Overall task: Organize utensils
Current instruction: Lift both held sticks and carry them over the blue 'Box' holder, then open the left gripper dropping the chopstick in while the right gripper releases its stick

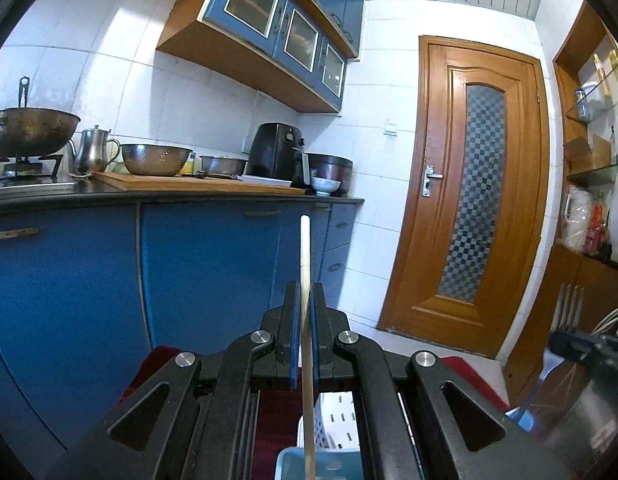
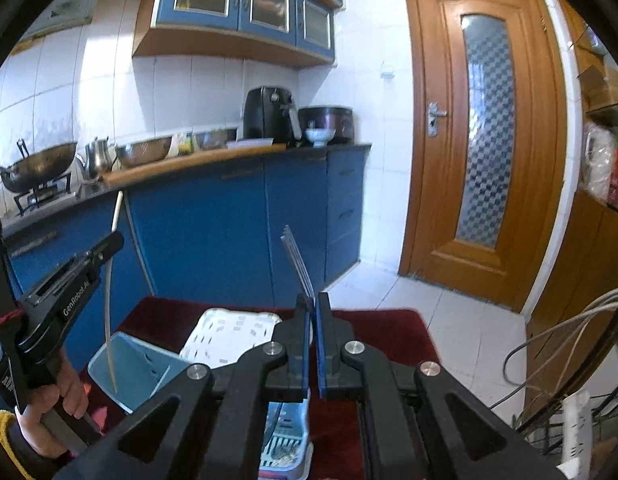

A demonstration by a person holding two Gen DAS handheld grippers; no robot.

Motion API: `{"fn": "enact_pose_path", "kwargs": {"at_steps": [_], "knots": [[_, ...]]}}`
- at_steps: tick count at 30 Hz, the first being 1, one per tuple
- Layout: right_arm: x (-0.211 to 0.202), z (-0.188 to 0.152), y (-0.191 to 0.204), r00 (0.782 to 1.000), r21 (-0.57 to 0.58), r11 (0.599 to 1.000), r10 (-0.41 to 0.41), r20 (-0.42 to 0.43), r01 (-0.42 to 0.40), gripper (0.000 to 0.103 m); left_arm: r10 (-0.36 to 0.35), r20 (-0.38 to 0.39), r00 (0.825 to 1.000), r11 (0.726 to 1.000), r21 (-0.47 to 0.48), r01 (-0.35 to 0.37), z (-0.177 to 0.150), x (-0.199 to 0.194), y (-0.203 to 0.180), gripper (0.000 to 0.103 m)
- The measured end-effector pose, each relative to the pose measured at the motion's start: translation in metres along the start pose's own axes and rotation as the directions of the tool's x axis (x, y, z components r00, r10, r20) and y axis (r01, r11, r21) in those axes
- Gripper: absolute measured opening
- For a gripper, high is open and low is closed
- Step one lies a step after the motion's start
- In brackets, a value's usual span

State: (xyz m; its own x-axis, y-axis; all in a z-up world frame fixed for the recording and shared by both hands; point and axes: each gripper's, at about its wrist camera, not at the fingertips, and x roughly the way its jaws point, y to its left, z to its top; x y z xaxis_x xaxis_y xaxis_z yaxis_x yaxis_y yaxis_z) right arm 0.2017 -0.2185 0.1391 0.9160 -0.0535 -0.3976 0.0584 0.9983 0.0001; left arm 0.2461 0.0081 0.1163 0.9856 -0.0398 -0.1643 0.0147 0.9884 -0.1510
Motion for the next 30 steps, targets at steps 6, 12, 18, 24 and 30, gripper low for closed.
{"fn": "enact_pose_path", "kwargs": {"at_steps": [6, 12, 18, 24, 30], "knots": [[0.013, -0.012, 0.007, 0.999, 0.000, 1.000, 0.017, -0.046, -0.017, 0.004, 0.033, 0.042, 0.999, 0.998, 0.045, -0.035, -0.024, -0.007, -0.003, 0.003], [0.020, -0.022, 0.009, 0.996, 0.015, 0.999, 0.032, -0.079, -0.031, 0.004, 0.028, 0.001, 1.000, 0.999, 0.045, -0.028, -0.042, -0.004, -0.001, 0.003], [0.015, -0.027, 0.007, 0.995, 0.042, 0.998, 0.050, -0.081, -0.046, 0.004, 0.018, -0.004, 1.000, 0.998, 0.065, -0.018, -0.051, -0.007, -0.002, 0.003], [0.009, -0.024, 0.000, 0.995, 0.089, 0.993, 0.079, -0.068, -0.072, 0.028, -0.007, -0.039, 0.999, 0.994, 0.112, 0.011, -0.050, -0.012, -0.009, 0.005], [-0.006, -0.020, -0.001, 0.995, 0.105, 0.990, 0.098, -0.036, -0.094, 0.037, -0.022, -0.065, 0.998, 0.992, 0.120, 0.030, -0.043, -0.023, -0.014, 0.025]]}}
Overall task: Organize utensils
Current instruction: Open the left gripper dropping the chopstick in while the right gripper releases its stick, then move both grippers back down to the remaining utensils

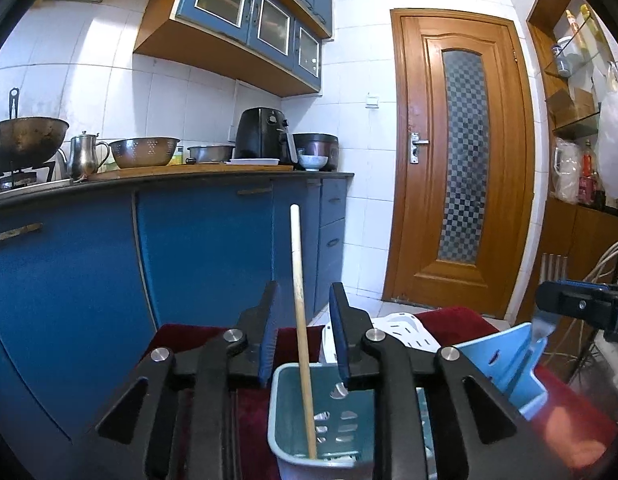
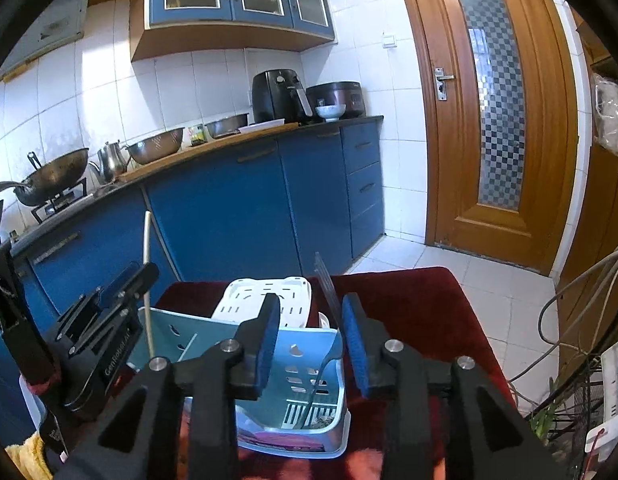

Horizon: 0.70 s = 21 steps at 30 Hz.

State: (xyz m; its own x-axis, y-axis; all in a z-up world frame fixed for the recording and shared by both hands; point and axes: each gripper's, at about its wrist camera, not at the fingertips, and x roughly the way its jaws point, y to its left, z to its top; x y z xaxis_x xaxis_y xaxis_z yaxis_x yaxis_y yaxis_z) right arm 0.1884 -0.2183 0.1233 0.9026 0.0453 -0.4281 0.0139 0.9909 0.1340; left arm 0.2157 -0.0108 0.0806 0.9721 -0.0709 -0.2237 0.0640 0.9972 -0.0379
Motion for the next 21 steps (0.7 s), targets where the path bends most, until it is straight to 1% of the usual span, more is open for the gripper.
{"fn": "enact_pose_path", "kwargs": {"at_steps": [1, 3, 5, 11, 17, 21], "knots": [[-0.004, 0.000, 0.000, 1.000, 0.005, 1.000, 0.008, 0.004, -0.008, 0.041, -0.002, -0.006, 1.000, 1.000, 0.003, 0.002, 0.001, -0.003, -0.001, 0.027], [-0.009, 0.002, 0.000, 1.000, 0.010, 1.000, 0.017, 0.015, -0.017, 0.045, -0.002, -0.016, 1.000, 1.000, 0.004, 0.002, 0.004, -0.008, -0.001, 0.029], [-0.020, 0.003, 0.001, 0.999, 0.009, 1.000, 0.027, 0.035, -0.027, 0.045, -0.008, -0.029, 1.000, 1.000, 0.000, 0.008, 0.006, -0.014, 0.000, 0.029], [-0.039, 0.005, 0.001, 0.997, 0.033, 0.998, 0.048, 0.055, -0.050, 0.045, -0.031, -0.065, 0.997, 1.000, -0.006, 0.031, 0.013, -0.037, 0.002, 0.029], [-0.062, 0.000, -0.007, 0.995, 0.100, 0.990, 0.093, 0.045, -0.097, 0.045, -0.050, -0.099, 0.994, 0.999, -0.006, 0.049, 0.020, -0.063, 0.005, 0.029], [-0.070, -0.005, -0.009, 0.994, 0.121, 0.987, 0.101, 0.028, -0.104, 0.045, -0.061, -0.116, 0.991, 0.998, 0.009, 0.062, 0.021, -0.081, 0.006, 0.029]]}}
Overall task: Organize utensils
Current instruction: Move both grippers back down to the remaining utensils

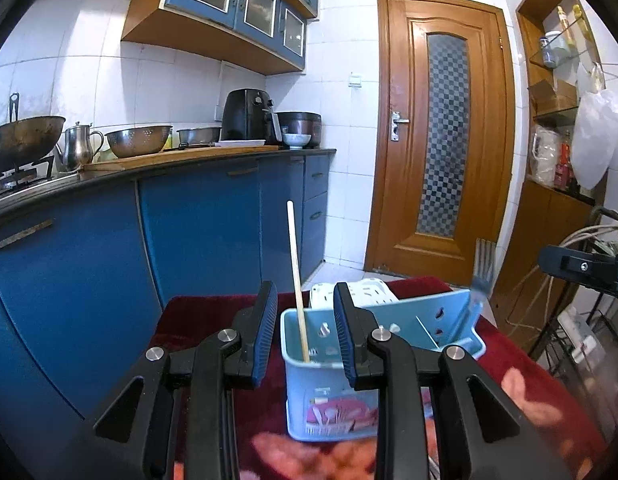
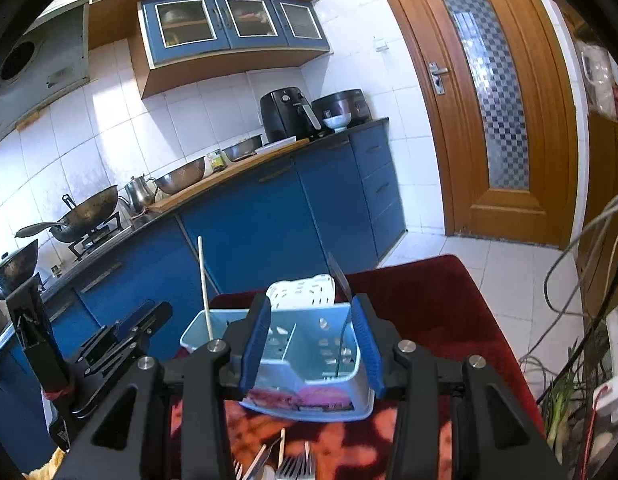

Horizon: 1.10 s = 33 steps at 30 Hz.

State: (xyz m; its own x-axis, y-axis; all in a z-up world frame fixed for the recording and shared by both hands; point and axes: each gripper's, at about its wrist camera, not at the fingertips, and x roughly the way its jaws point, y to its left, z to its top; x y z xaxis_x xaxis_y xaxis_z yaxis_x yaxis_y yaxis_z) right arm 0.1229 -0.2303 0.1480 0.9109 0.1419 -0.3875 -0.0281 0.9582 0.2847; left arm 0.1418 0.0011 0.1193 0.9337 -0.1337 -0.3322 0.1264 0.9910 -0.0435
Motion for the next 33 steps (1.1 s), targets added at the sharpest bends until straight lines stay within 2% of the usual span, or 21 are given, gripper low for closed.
{"fn": "enact_pose_path", "kwargs": {"at_steps": [11, 20, 25, 33], "knots": [[-0.023, -0.021, -0.006, 0.998, 0.026, 1.000, -0.008, -0.064, 0.009, 0.045, 0.009, -0.105, 0.994, 1.000, 0.011, -0.008, -0.011, -0.032, 0.002, 0.029], [-0.023, -0.053, -0.005, 0.986, 0.010, 1.000, -0.023, -0.168, 0.025, 0.045, 0.004, -0.205, 0.979, 1.000, 0.006, -0.003, -0.033, -0.042, 0.008, 0.029], [-0.014, -0.079, -0.007, 0.969, 0.015, 1.000, -0.018, -0.247, 0.023, 0.045, 0.000, -0.264, 0.964, 1.000, 0.019, 0.005, -0.052, -0.043, 0.006, 0.029], [-0.001, -0.106, -0.011, 0.943, 0.016, 0.999, -0.027, -0.331, 0.035, 0.045, -0.040, -0.375, 0.926, 0.999, -0.001, 0.042, -0.081, -0.034, 0.002, 0.029]]}}
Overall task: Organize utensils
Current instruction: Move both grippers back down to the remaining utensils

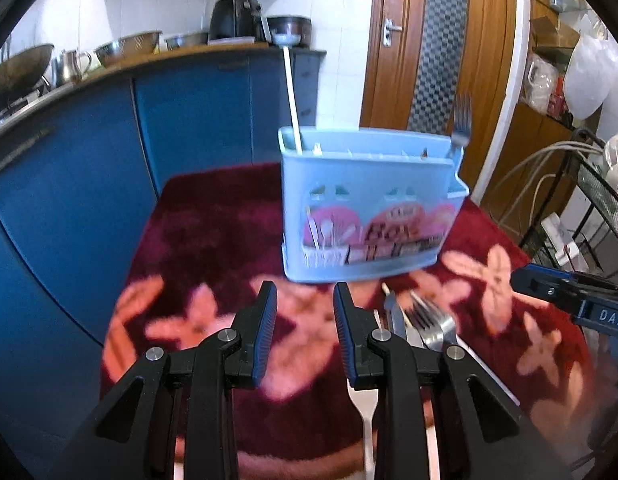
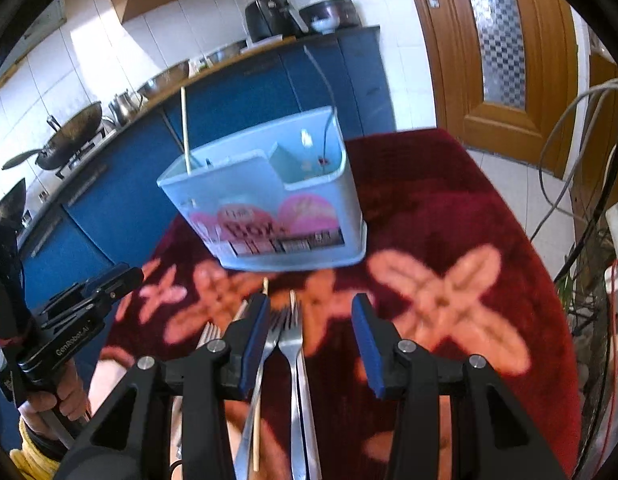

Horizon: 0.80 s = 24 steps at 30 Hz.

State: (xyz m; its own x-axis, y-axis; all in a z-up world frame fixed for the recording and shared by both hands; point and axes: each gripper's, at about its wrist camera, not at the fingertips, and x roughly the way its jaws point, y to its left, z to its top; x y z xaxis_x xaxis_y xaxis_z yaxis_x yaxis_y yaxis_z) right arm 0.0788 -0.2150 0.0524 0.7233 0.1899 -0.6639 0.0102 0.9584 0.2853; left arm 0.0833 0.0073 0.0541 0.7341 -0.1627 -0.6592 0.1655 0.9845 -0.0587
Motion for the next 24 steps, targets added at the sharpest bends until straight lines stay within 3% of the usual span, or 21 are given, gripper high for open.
{"fn": "enact_pose_path", "kwargs": {"at_steps": [9, 19, 24], "knots": [[0.022, -0.024, -0.002, 0.995, -0.010, 1.000, -0.005, -0.098, 0.004, 0.045, -0.029, -0.121, 0.992, 0.999, 0.024, 0.032, -0.025, 0.019, -0.006, 0.029], [0.038, -0.042, 0.000, 0.983, -0.057, 0.998, -0.012, -0.182, 0.002, 0.045, -0.086, -0.252, 0.964, 0.995, 0.021, 0.094, -0.049, 0.034, -0.015, 0.029], [0.043, -0.045, 0.003, 0.979, -0.093, 0.996, -0.022, -0.201, 0.004, 0.036, -0.116, -0.282, 0.952, 0.993, -0.002, 0.120, -0.054, 0.041, -0.016, 0.029]]}}
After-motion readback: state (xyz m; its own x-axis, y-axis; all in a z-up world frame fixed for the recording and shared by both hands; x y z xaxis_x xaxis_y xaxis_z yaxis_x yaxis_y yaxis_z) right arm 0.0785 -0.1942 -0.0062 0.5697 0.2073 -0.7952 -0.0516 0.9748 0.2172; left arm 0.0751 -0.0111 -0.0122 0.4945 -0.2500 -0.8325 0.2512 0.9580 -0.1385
